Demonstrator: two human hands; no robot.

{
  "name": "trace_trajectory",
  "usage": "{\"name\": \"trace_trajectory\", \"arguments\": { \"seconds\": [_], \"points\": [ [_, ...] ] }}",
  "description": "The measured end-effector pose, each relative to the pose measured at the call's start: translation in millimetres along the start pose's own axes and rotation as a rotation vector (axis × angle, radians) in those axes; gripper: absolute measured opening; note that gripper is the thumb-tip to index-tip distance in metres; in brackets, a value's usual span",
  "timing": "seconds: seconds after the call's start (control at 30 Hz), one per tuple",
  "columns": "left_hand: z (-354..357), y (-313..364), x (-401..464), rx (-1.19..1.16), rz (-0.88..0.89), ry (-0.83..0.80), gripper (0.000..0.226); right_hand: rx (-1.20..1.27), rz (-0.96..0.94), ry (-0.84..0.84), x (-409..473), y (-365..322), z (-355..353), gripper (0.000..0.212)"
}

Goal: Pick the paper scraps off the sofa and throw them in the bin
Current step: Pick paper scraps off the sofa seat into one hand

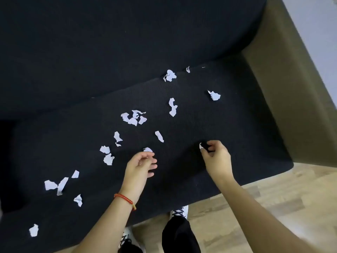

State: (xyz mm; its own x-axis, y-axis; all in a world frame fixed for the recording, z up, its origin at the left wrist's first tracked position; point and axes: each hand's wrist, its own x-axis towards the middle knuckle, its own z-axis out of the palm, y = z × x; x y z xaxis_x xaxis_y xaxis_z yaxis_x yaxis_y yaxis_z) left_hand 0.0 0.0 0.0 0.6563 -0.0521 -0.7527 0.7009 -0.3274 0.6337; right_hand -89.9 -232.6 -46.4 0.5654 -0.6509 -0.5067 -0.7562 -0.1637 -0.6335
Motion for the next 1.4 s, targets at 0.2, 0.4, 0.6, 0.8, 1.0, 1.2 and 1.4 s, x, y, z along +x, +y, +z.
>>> {"name": "trace_trajectory", "arguments": {
  "seconds": [0.2, 0.4, 0.6, 0.8, 1.0, 1.2, 1.4],
  "points": [
    [-5, -4, 5, -0.031, 0.017, 0.028, 0.019, -0.098, -0.030, -0.020, 11, -8, 12, 0.023],
    [-14, -13, 6, -0.065, -0.006, 0.024, 0.017, -0.191, -0.041, 0.006, 18, -4, 17, 0.011],
    [-28, -15, 5, -0.075, 0.003, 0.015, 0.019, -0.227, -0.048, 0.025, 13, -8, 22, 0.007],
    [-45, -7, 3, -0.169, -0.011, 0.006, 0.021, -0.057, -0.016, -0.001, -22, -44, 34, 0.006],
    [-58, -4, -7, -0.491, -0.147, -0.076, 0.036, 0.124, -0.196, -0.371, -109, -120, 85, 0.008],
    [-87, -11, -17, -0.679, -0.120, -0.060, 0.047, 0.074, -0.255, -0.466, -151, -137, 126, 0.010],
    [-115, -19, -24, -0.798, -0.097, -0.005, 0.055, -0.013, -0.414, -0.513, -173, -136, 141, 0.010]
  ]
}}
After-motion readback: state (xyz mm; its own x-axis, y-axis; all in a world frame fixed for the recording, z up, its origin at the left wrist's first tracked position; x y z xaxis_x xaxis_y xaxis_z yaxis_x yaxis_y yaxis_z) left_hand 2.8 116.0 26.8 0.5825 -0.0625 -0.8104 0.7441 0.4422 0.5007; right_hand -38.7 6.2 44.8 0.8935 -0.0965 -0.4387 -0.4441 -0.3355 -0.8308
